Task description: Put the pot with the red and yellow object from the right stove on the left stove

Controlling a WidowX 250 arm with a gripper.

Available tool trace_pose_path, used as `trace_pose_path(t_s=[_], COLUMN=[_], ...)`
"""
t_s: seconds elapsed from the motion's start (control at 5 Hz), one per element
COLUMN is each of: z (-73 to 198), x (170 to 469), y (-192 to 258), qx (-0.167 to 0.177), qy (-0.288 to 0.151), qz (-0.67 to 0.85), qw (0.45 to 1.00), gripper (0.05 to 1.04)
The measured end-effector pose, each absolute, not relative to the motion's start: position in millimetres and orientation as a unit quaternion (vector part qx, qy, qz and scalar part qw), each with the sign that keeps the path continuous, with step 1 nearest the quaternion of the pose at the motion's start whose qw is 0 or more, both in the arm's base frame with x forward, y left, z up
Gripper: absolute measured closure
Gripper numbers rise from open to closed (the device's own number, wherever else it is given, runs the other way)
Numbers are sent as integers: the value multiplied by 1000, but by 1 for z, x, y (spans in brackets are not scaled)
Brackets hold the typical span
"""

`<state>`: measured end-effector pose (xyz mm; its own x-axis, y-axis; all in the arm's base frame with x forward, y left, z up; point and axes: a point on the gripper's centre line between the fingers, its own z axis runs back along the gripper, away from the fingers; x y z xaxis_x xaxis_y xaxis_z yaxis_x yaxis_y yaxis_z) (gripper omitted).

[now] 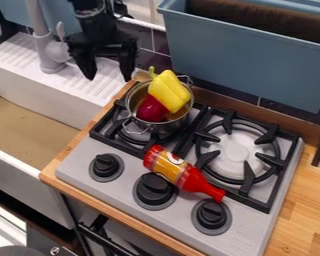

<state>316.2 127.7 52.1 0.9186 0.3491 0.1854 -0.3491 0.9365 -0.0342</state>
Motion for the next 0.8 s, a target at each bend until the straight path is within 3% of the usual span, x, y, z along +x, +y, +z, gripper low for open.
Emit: trace_pose_path(t_s=[0.2,0.8], z=[37,26], x=[318,323], y=[125,115], qx=[5,3], qy=[-80,-69], qz=[184,159], qw=[980,985], gripper=[87,87])
